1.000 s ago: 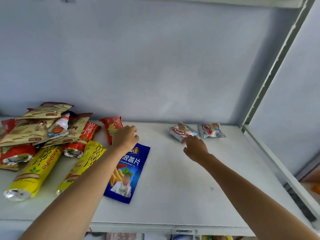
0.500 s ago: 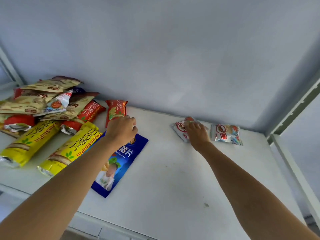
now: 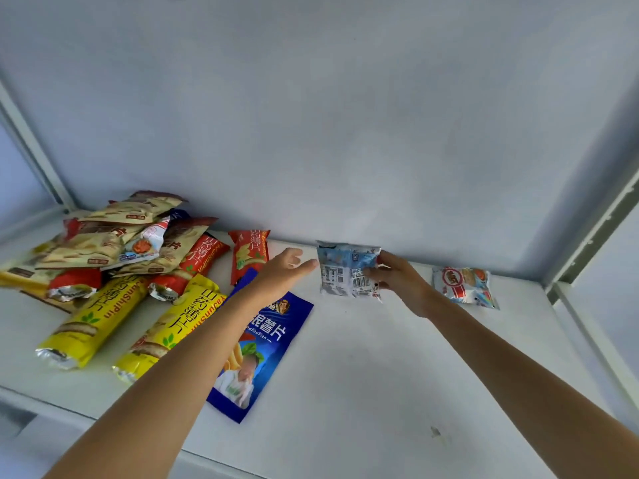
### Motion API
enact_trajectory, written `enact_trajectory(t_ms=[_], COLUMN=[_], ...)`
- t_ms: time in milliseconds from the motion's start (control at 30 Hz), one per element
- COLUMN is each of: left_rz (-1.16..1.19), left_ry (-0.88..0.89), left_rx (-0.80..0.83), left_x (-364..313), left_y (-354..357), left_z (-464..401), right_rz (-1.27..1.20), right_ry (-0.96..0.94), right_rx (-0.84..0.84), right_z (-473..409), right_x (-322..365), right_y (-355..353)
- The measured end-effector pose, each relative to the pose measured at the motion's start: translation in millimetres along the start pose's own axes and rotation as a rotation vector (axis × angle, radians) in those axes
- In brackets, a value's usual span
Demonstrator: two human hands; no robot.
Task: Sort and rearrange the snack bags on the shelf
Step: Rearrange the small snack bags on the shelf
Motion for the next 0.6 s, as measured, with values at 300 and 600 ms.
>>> enact_trajectory(t_ms=[300, 600], left_rz=[0.716, 0.428], left_ry=[-0.057, -0.076], left_rx=[0.285, -0.208], left_x=[-45, -61], left_y=[19, 3], left_z=[15, 19], right_rz=[-0.206, 0.523], right_ry=[0.060, -0.198], right_rx=[-0.082, -0.526], right_z=[35, 69], right_x=[17, 44], right_y=[-3, 50])
Point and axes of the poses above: each hand's wrist, its own z-axis away from the middle knuckle, its own y-axis out of the palm, x = y × z, the point moved 5 cm from there along -z, towards the middle knuckle
